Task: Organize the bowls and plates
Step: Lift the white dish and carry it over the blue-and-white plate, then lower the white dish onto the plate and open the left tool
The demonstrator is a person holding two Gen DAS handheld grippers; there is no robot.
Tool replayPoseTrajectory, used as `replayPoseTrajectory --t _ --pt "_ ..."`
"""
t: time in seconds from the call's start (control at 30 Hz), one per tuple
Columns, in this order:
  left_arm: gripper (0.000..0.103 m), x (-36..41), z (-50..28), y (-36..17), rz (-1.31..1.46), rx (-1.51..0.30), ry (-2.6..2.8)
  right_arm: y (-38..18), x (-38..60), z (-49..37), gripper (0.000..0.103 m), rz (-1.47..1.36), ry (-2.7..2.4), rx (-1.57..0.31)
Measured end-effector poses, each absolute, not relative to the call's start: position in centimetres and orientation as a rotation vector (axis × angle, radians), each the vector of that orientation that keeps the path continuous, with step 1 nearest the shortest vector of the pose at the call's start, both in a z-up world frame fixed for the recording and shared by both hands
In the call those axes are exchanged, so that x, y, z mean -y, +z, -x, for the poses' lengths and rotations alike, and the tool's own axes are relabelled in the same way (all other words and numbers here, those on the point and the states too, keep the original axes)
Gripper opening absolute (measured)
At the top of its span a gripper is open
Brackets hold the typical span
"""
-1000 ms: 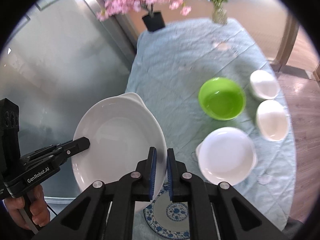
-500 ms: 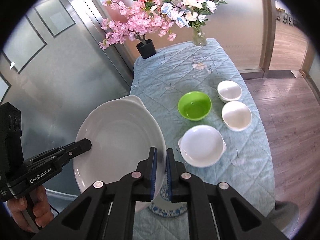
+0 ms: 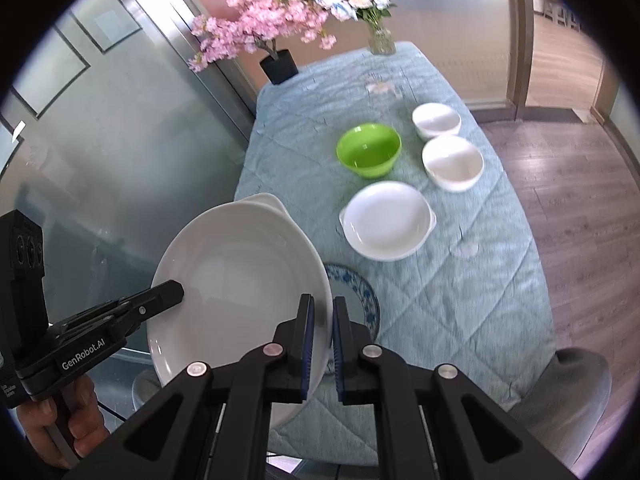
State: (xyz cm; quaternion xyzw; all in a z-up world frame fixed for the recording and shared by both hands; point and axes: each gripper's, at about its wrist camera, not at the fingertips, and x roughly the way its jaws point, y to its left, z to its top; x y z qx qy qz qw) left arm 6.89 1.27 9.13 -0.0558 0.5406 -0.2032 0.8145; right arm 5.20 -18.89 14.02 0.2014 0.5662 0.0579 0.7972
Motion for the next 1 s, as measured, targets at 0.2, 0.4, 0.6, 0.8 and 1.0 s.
replayPoseTrajectory --t 0.2,0.4,0.6,0.8,1.0 --pt "0.008 -1.2 -6.3 6.2 0.128 -1.198 -0.412 11.6 18.8 -4.1 0.008 -0.437 0.127 -1.259" --pt "0.008 -1.5 -6.8 3.2 0.137 -1.239 -0.396 9.4 18.4 -3.9 0.008 -0.431 0.13 -1.301" --pt "0.008 -1.5 -7.8 -1.4 0.144 -1.293 -0.38 5.7 17.4 -4.2 0.009 -0.408 0.122 -1.362" --pt "0.008 -1.7 -9.4 -5.7 0.157 -1.337 -0.372 1.8 17.2 -5.2 0.009 -0.415 0.105 -1.416" --pt "0.008 -1.7 -11.6 -8.8 0.154 -1.36 -0.359 -1.4 16.9 -6.9 0.009 -0.405 0.094 -1.454"
